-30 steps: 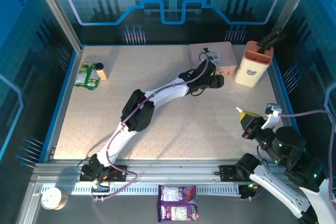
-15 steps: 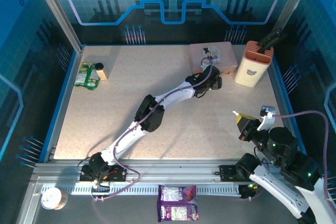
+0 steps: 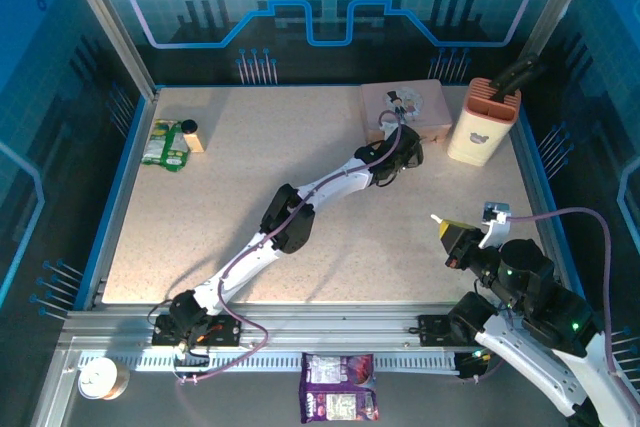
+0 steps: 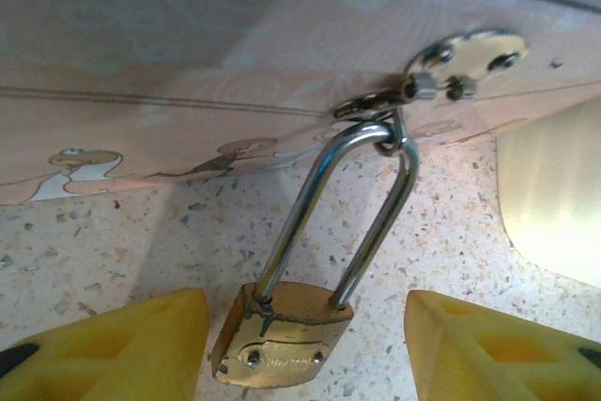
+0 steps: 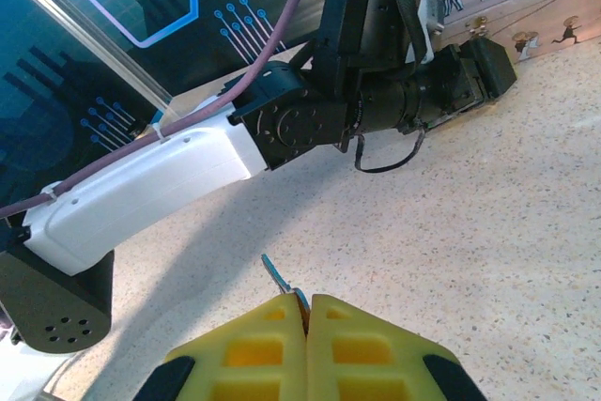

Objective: Unlock the padlock with the key

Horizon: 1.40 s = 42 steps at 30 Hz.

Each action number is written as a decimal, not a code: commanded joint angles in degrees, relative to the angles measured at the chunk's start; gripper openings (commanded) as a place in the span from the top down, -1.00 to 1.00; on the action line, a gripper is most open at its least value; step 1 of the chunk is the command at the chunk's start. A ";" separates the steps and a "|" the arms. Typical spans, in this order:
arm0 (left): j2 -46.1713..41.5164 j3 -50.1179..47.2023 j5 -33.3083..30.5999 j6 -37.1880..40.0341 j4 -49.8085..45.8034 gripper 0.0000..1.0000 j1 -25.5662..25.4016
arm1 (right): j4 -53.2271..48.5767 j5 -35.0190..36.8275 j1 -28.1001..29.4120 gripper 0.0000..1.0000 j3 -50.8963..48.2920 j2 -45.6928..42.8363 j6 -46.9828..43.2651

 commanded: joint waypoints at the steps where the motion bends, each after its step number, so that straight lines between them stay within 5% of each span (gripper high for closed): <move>1: 2.20 1.84 -0.32 -2.93 -0.06 -0.13 0.26 | 1.17 -0.47 -0.51 1.00 0.20 -0.23 1.03; 17: 0.14 -0.51 -2.86 -3.96 -2.69 0.25 1.17 | 0.19 -0.33 -0.52 1.00 0.19 -1.19 2.04; 28: -11.28 -19.26 -5.90 -1.93 6.29 0.60 1.48 | 0.86 -0.45 -0.48 1.00 -0.37 -0.83 2.65; 42: -26.95 -47.00 -4.08 -2.92 21.65 0.81 5.12 | 1.68 -1.32 -0.47 1.00 -0.41 1.38 3.54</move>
